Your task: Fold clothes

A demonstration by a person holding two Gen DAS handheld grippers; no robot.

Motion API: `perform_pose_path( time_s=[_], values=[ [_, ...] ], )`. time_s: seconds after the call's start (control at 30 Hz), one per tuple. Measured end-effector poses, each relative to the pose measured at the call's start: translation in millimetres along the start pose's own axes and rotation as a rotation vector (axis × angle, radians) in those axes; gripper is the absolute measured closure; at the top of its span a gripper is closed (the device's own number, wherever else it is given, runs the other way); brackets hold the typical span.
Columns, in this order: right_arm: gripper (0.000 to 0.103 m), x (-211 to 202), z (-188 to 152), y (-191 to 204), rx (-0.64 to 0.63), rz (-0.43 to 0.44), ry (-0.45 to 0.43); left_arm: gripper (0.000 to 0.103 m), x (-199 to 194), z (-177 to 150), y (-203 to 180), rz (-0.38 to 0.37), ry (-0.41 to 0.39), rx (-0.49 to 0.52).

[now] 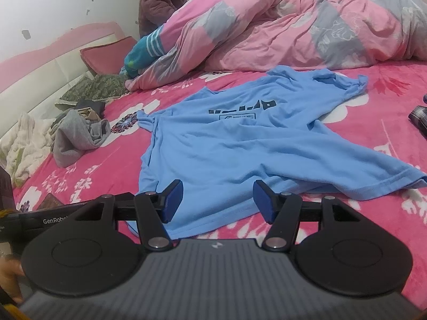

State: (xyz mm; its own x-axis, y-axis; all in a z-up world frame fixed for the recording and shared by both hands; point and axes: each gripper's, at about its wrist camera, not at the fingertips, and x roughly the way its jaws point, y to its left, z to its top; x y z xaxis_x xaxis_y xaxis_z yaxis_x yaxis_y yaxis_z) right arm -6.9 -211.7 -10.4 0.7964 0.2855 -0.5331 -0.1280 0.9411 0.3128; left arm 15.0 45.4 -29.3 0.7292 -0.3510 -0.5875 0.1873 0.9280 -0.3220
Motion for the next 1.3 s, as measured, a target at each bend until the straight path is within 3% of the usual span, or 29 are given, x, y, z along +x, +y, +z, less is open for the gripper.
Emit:
perform_pose_path(
  time_s=[1.3],
  values=[
    [0.048, -57.3, -10.8, -58.3, 0.159, 0.054, -0.133, 0.006, -22.7, 2.5, -74.5, -0.005, -0.033, 0.16]
  ],
)
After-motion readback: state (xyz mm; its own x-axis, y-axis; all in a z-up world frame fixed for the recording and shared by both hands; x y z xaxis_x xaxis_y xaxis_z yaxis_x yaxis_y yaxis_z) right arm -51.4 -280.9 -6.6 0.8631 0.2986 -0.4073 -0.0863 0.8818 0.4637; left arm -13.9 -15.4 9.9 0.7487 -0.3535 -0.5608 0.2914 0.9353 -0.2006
